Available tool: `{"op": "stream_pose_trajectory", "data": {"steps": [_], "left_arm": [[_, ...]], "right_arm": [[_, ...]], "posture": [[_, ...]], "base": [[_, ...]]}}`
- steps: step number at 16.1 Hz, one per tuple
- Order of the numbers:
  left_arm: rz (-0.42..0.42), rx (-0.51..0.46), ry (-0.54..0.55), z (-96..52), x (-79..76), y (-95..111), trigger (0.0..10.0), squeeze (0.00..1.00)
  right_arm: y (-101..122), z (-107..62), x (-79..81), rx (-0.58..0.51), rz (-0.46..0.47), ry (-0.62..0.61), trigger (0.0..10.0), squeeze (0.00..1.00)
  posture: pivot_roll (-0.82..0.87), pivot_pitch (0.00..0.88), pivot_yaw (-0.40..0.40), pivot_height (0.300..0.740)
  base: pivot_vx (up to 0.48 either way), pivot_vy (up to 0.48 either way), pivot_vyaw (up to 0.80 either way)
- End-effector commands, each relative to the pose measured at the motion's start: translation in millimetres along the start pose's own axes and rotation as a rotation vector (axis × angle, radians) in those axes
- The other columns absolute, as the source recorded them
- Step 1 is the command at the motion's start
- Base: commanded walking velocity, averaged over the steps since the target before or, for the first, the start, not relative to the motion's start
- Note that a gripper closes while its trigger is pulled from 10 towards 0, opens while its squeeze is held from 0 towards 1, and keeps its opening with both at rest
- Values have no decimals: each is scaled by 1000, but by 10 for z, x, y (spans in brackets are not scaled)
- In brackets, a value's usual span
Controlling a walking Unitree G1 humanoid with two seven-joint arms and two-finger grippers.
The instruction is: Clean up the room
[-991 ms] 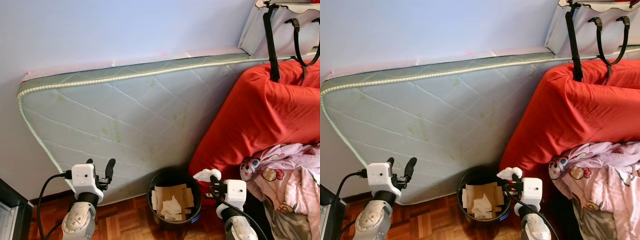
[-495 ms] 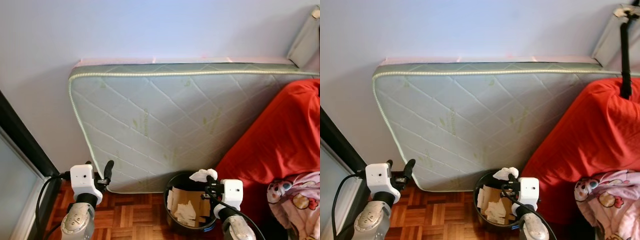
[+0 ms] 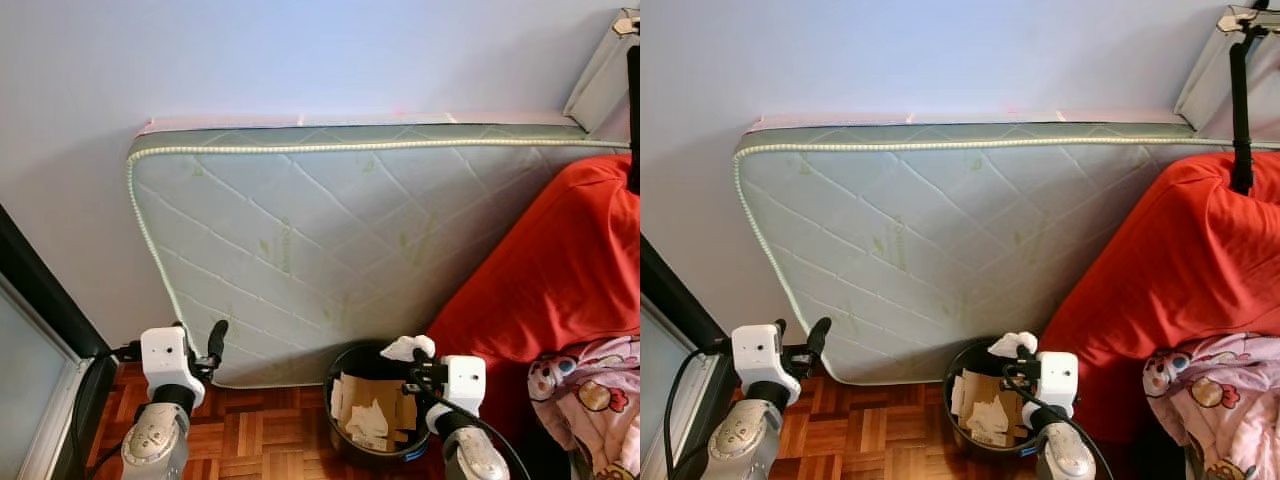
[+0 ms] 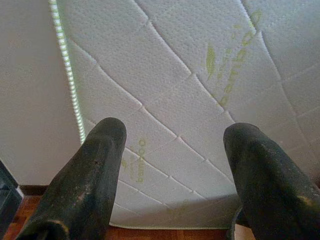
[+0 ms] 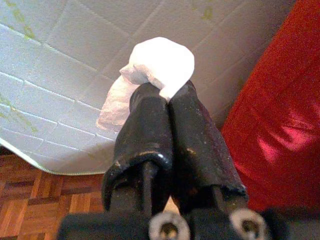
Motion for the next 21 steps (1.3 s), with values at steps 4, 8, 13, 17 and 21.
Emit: {"op": "stream_pose_trajectory", "data": {"steps": [4,8,13,17,21], "left_arm": [[-11,-13,0,19,19,51,10000,0],[-8,-4,-1,25,53,36,10000,0],[-5,-15,-3,34,41,66,10000,0],[-5,-14,-12,23,16,59,10000,0],[1,-14,-13,35,35,74,10000,0]], "right_arm": [[-22,11,1,18,-16,11,10000,0],[-17,34,24,23,12,-4,10000,0],[0,51,13,20,17,-9,10000,0],[20,70,-4,15,25,-19,10000,0],[40,82,23,8,35,-31,10000,0]], "posture": [[78,0,-65,740],[93,0,-51,740],[99,0,-56,740],[89,0,-57,740],[94,0,-39,740]], "base": [[0,0,520],[0,0,0],[0,0,0],[123,0,0],[242,0,0]]}}
Point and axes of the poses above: a point about 5 cm out from each wrist's last joint towards the gripper, its own z axis pointing out of the wrist towards the gripper, its own y axis along the axis of the wrist's last joint, x = y × z, the point moved 3 cm from there along z, pointing out of the wrist towards the gripper, and after that the axes turned 12 degrees about -z, right-handed, at the moved point
